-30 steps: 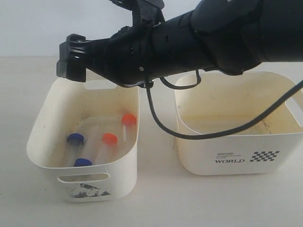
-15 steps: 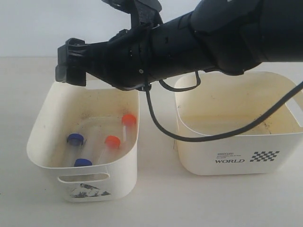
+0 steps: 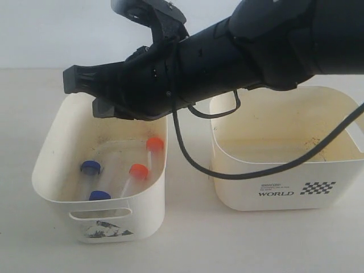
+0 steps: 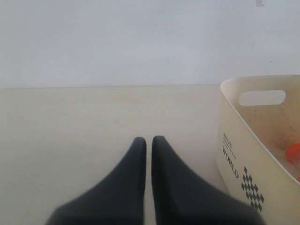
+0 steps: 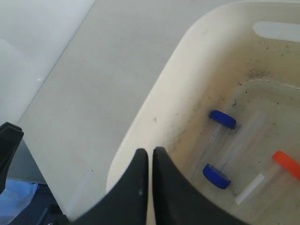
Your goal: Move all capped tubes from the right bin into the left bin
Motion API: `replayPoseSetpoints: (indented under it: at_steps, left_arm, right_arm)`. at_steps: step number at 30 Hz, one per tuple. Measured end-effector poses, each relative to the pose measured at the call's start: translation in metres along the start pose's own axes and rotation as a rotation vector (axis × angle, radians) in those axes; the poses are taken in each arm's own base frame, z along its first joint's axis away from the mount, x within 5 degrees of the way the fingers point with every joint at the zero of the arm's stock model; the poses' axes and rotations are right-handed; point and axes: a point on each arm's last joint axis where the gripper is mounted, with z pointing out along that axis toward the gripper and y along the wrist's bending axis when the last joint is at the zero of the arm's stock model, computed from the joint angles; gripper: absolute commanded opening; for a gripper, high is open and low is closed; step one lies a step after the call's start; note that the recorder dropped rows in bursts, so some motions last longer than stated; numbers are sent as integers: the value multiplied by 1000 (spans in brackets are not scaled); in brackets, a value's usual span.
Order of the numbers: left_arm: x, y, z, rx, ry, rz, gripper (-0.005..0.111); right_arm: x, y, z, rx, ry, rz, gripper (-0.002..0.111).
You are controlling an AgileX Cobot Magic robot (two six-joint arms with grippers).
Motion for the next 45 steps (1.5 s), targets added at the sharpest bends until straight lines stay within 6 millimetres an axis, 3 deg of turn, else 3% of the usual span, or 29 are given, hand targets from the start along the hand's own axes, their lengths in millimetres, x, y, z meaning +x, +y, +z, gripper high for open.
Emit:
replayPoseSetpoints:
  at_steps: [18, 28, 36, 45]
  left_arm:
    - [0, 0, 0, 0, 0, 0, 4]
    - [0, 0, 0, 0, 0, 0, 4]
    - [0, 0, 0, 0, 0, 0, 4]
    - [0, 0, 0, 0, 0, 0, 4]
  right_arm:
    - [-2, -1, 0, 16, -26, -7, 3]
    - [3, 0, -2, 10, 35, -188, 3]
    - [0, 8, -22, 4, -13, -215, 3]
    - [19, 1, -73, 94, -181, -216, 3]
